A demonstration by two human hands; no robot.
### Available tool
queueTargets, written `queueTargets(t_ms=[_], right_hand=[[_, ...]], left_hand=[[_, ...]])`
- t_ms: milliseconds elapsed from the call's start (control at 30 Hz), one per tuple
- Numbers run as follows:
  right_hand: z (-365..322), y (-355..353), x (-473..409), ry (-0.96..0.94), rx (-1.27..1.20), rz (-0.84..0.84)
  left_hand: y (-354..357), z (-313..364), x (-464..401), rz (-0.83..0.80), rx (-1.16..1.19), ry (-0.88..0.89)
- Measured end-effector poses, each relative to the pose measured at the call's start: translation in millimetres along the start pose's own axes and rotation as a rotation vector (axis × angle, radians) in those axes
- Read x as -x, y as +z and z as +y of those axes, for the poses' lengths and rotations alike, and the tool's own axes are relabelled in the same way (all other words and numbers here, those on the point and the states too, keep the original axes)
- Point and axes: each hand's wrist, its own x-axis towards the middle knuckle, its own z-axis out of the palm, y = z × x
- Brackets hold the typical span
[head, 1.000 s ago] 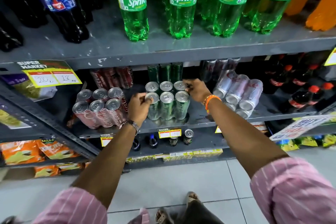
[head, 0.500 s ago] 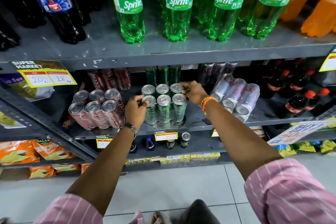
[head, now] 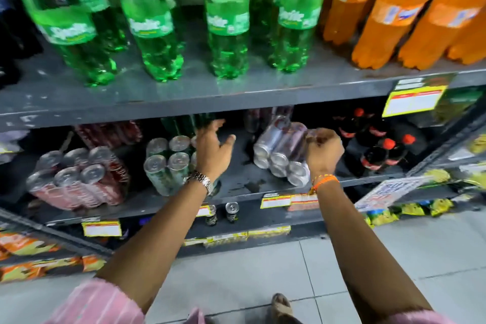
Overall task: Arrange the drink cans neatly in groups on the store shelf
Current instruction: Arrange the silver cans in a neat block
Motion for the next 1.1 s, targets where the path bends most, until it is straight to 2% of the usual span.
queueTargets(t_ms=[100,233,333,467,600,733,867,967,1100], right_hand=[[26.3,-9.0,-28.2,0.19,0.205,-0.177],[43.4,-7.7,-41.9,0.393,0.049,-0.343],[48.3,-0.2,-46.1,0.533,-0.206,-0.424],[53.9,9.6,-51.0,0.523,-0.148,-0.434],[54.4,12.9,-60.5,0.525,-0.185,-0.513],[52.6,11.3,-67.0,0.398,-0.095,-0.511],[46.0,7.6,-69.9,0.141,0.011,-0.498],[49.3,1.8,-61.7,-0.072,0.102,-0.491],[69.5,-2.7,-47.5,-0.196,0.091,-0.489]], left_hand=[[52.1,18.5,-17.1,-0.253,-0.014,-0.124],[106.9,32.2,-35.4,-0.498,-0.083,-0.177],[129.4,36.4,-50.6,-0.535,-0.101,-0.23],[139.5,21.5,-58.6,-0.549,-0.063,-0.371],[137.3,10.4,-48.7,-0.434,0.114,-0.442],[125.5,3.8,-33.1,-0.326,0.273,-0.443],[117.9,1.1,-20.2,-0.23,0.395,-0.392],[115.4,-4.8,-10.1,-0.158,0.305,-0.369],[117.6,-21.6,6.8,-0.143,0.244,-0.356]])
